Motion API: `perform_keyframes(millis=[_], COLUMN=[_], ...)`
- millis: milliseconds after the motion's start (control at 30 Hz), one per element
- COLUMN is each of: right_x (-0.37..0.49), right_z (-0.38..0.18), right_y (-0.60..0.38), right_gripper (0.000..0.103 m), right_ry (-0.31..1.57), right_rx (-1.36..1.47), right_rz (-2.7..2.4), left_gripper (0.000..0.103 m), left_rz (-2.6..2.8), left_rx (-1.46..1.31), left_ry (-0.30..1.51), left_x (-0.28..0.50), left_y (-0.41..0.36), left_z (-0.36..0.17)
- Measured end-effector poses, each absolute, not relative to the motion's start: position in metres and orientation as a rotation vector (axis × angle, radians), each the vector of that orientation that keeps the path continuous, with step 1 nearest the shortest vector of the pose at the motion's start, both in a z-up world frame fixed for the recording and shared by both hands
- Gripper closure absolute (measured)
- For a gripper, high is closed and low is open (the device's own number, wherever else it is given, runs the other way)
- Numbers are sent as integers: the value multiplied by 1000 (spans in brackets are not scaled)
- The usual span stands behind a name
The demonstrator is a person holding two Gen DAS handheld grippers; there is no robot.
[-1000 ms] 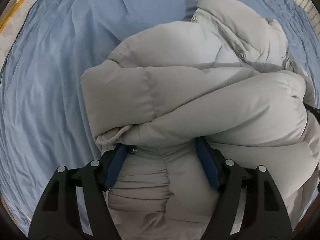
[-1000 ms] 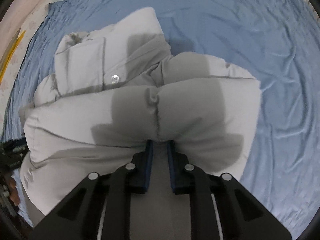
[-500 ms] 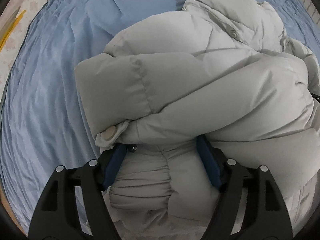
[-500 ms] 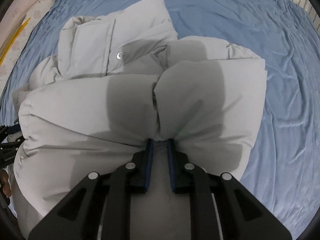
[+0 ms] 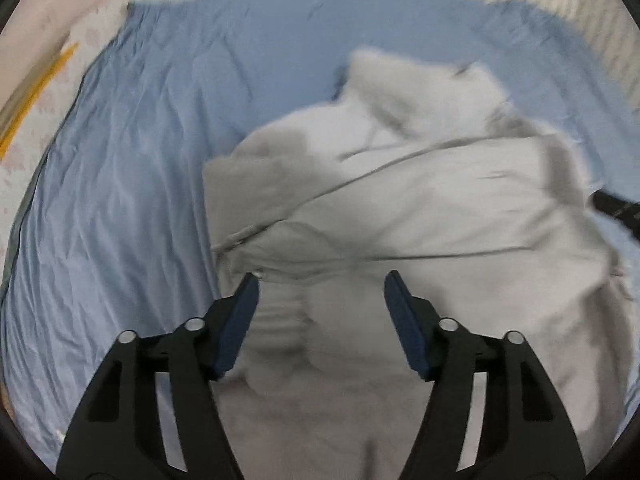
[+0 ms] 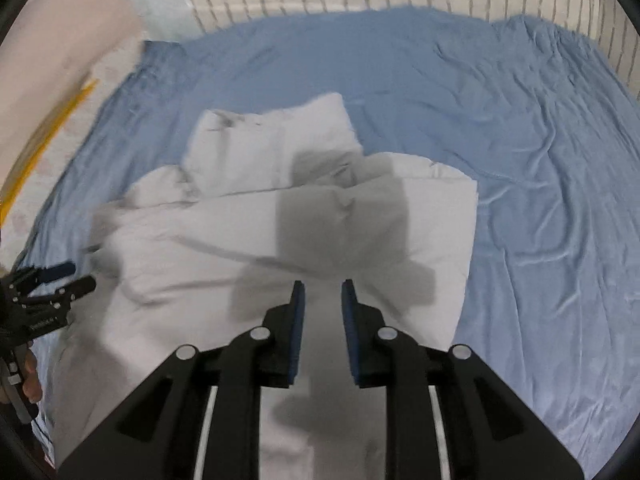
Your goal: Fold large clothes
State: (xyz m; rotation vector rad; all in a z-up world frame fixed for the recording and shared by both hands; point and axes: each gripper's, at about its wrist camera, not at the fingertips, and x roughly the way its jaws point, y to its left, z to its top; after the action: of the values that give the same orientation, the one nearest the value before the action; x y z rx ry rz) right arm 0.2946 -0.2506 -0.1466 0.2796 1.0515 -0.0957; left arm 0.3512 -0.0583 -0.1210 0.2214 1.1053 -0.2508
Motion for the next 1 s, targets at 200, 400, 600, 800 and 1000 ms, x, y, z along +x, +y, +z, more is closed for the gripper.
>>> perform_keyframes(millis=[200, 400, 600, 800, 1000], right_x=[279, 299, 318, 316, 314], right_z=[-174, -211, -226, -232, -233], right_y=[-224, -219, -215, -219, -217], right_gripper=[83, 85, 85, 85, 86], right_ry=[1120, 1187, 1240, 1236, 1243], right_rx=[240, 201, 166, 176, 173], right_rz=[-98, -109, -136, -130, -130], left_gripper=[56, 55, 55, 55, 55], left_rz=[-245, -254, -227, -221, -221], left_rx=[298, 242, 307, 336, 346], left_ry=[1207, 1288, 1279, 1262, 1260], left_x=[352, 371, 382, 372, 371], left_y=[-89, -76, -90, -105, -117], left_z=[-166, -192, -205, -212, -222])
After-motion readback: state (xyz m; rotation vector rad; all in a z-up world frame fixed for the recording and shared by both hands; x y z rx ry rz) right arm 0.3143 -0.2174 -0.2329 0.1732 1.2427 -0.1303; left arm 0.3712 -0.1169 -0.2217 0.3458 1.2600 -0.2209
